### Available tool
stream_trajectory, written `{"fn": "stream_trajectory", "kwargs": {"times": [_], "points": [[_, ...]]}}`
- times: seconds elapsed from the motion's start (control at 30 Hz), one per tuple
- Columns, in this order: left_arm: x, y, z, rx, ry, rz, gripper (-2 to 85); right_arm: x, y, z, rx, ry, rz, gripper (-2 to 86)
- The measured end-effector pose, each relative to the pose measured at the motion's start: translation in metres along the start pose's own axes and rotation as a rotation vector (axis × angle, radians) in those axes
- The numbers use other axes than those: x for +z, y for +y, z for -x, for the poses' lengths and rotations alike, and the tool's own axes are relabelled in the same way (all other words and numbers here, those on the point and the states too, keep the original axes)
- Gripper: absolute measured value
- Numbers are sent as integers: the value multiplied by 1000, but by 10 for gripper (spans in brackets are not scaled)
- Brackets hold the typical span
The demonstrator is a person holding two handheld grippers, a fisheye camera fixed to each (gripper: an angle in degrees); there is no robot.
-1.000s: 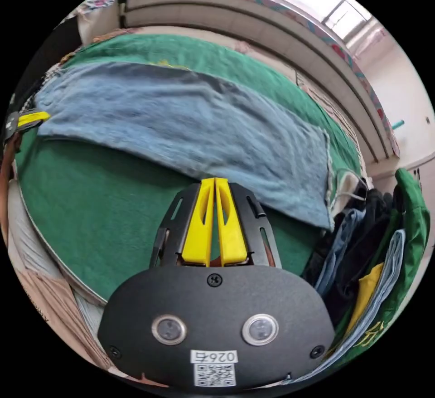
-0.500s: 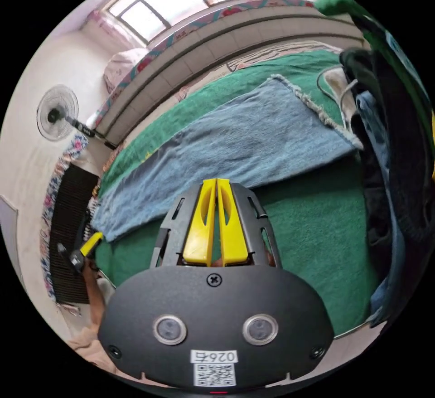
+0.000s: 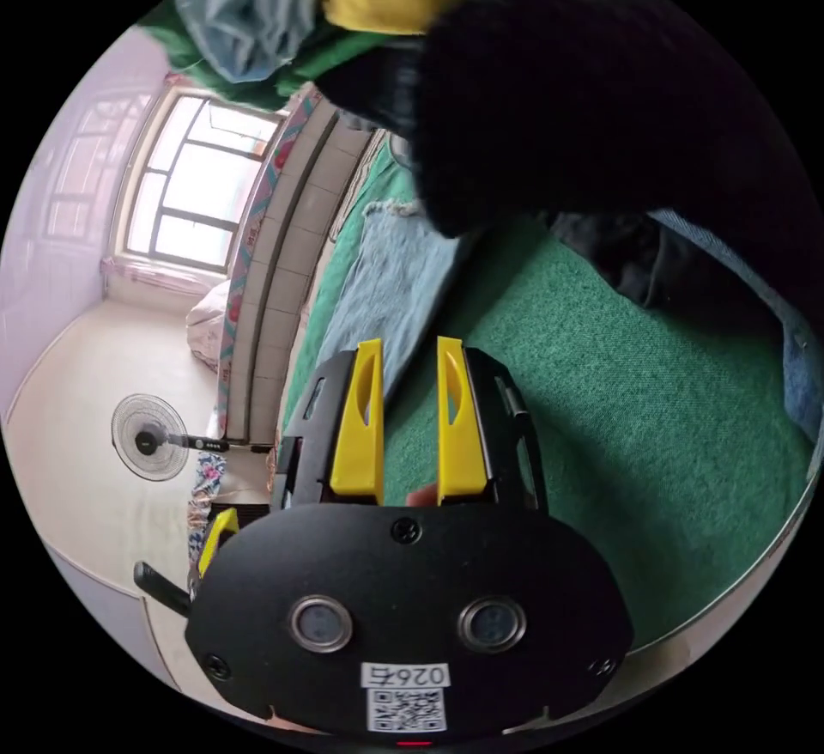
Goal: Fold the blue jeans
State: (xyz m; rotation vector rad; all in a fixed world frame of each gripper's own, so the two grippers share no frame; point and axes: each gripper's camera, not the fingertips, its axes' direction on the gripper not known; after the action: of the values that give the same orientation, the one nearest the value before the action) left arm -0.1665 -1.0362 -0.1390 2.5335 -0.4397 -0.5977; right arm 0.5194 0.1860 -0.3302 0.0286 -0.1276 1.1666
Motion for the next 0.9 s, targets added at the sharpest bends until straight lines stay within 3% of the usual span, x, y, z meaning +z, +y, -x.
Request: {"fn": "stream_trajectory", "kwargs": {"times": [0.2,0.47,0.6,0.77,0.9], "points": [[110,-72,-12,-63,93,-29,85,21,15,-12,18,-21,20,85],[311,-95,-24,-113,188,194,142,49,17,12,-17,1,-12,95],[409,-77,-53,-142,385,347,109,67,14,44,-124,73,-14,92],[417,-35,-70,-130,423,380,44,70,-3,32,-47,10,18,27],[385,13,-58,-208,538,272,29,59,-9,51,-71,-28,-14,-7]]}}
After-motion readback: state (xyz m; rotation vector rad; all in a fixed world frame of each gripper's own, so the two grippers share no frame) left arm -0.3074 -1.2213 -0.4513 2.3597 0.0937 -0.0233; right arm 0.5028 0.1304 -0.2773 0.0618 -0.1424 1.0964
